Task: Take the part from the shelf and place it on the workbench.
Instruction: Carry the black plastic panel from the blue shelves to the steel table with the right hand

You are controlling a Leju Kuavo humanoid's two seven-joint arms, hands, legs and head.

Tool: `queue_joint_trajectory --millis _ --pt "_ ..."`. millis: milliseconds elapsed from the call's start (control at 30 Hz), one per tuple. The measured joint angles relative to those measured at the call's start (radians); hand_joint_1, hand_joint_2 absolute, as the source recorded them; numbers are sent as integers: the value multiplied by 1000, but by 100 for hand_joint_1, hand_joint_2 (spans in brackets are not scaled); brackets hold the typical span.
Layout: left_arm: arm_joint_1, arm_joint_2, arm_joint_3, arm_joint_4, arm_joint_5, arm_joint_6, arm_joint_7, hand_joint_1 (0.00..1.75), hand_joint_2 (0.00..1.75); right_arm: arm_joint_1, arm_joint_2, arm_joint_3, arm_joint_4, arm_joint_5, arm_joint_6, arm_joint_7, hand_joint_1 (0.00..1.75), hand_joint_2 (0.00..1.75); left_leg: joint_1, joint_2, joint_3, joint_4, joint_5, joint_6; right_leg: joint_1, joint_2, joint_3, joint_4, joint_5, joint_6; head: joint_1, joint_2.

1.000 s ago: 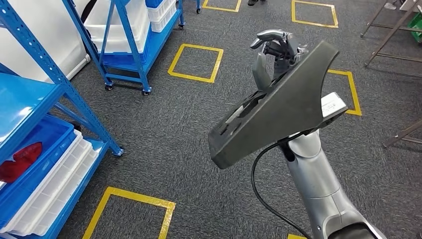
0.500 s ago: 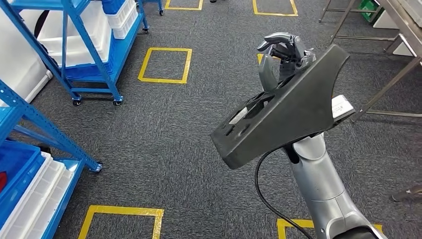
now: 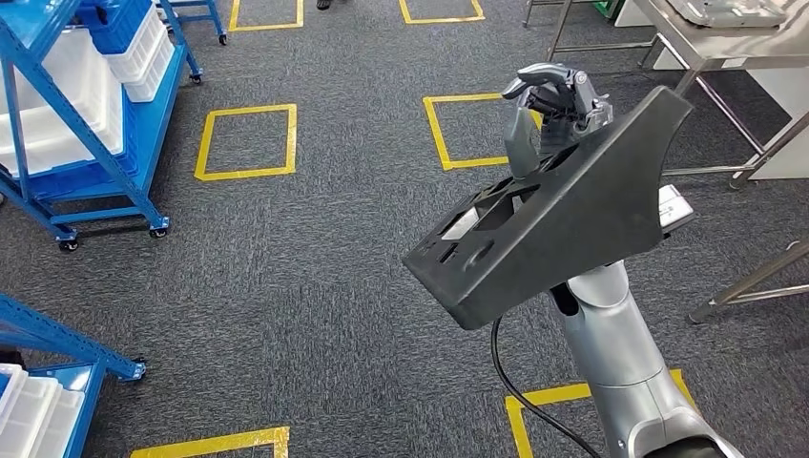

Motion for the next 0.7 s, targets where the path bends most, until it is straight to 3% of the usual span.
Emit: queue_joint_trajectory --millis 33,67,167,233,267,300,367,433,533,600,667,700 --pt "-2 0 0 0 -1 1 0 0 0 0 0 -1 -5 -2 0 -1 175 175 0 12 3 -5 2 7 0 -6 -3 5 -3 6 0 0" --pt "-3 1 0 0 -2 1 -1 0 0 -1 -1 -2 -10 -3 0 -1 175 175 1 25 6 -10 5 14 1 -27 -14 25 -17 11 0 0" --pt "-4 2 0 0 -3 0 -3 0 0 -8 -1 -1 -24 -8 0 1 175 175 -3 63 10 -15 5 26 0 -115 -96 196 -103 20 0 0" --pt "-4 3 0 0 -3 -3 -3 0 0 -8 -1 0 -29 -12 1 4 175 175 -6 88 11 -14 2 26 -5 -131 -141 284 -127 25 0 0" --pt "-4 3 0 0 -3 -5 -3 0 0 -8 -1 0 -32 -13 1 5 175 175 -7 101 12 -14 0 26 -6 -135 -136 272 -111 25 0 0" --pt "-4 3 1 0 -3 -6 -3 0 0 -9 -1 0 -36 -13 1 6 175 175 -7 112 15 -14 -2 24 -6 -142 -109 223 -82 23 0 0" --pt "-4 3 1 0 -3 -7 -2 0 0 -10 -1 1 -44 -13 2 8 175 175 -10 132 23 -13 -9 17 0 -182 -30 77 -26 15 0 0" --pt "-5 3 1 0 -3 -5 1 0 0 -10 -1 2 -53 -14 2 8 175 175 -14 150 29 -14 -16 7 10 -206 9 2 -10 2 0 0" --pt "-8 4 1 0 -4 1 7 0 0 0 -1 4 -61 -13 2 7 175 175 -14 170 39 -15 -25 -10 13 -174 11 -8 -9 -16 0 0" --pt "-9 5 2 0 -5 4 9 0 0 7 -1 4 -67 -14 1 5 175 175 -9 135 21 36 -61 -18 7 -153 18 -17 -4 -28 0 0" --pt "-7 7 2 0 -6 5 11 0 0 13 0 4 -70 -16 0 2 175 175 -6 83 -40 162 -123 -21 6 -131 20 -20 -3 -37 0 0" --pt "-4 8 2 0 -6 6 12 0 0 18 0 5 -71 -17 1 2 175 175 -5 72 -75 228 -146 -23 7 -118 20 -20 -3 -39 0 0"
